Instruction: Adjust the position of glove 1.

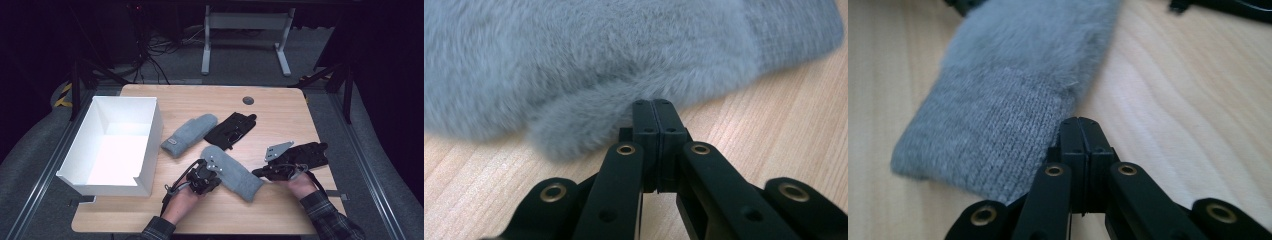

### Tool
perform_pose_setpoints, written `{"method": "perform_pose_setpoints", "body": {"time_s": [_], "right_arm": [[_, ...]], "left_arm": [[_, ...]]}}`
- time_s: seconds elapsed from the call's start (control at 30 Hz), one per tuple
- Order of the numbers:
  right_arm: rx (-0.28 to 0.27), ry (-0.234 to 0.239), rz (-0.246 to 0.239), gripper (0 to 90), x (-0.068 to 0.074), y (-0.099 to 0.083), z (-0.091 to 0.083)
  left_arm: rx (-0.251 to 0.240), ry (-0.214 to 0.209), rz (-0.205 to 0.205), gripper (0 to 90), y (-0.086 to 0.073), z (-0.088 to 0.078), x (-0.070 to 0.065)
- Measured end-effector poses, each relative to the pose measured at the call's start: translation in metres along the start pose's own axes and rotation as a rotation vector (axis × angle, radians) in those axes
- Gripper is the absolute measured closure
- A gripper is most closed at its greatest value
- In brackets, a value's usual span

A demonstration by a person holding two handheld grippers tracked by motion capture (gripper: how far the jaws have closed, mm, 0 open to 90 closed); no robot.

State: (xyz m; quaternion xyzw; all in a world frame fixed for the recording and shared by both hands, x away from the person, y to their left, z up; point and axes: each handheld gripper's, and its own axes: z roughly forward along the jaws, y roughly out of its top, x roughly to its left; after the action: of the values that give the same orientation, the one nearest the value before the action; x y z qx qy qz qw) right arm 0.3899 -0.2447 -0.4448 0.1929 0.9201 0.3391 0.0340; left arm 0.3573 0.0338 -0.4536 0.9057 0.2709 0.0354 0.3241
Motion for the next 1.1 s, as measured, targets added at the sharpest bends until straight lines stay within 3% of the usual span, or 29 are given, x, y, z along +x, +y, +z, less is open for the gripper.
{"method": "perform_pose_setpoints", "body": {"time_s": [0.6,1.07,1.1], "right_arm": [[0.045,0.154,-0.150,90.0,0.048,0.014,0.026],[0.017,0.168,-0.203,90.0,0.068,0.033,0.046],[0.019,0.169,-0.209,90.0,0.070,0.035,0.049]], "left_arm": [[-0.006,-0.010,0.014,90.0,0.007,0.000,-0.001],[-0.015,-0.016,0.030,90.0,0.021,0.006,0.009],[-0.015,-0.009,0.047,90.0,0.024,0.007,0.009]]}}
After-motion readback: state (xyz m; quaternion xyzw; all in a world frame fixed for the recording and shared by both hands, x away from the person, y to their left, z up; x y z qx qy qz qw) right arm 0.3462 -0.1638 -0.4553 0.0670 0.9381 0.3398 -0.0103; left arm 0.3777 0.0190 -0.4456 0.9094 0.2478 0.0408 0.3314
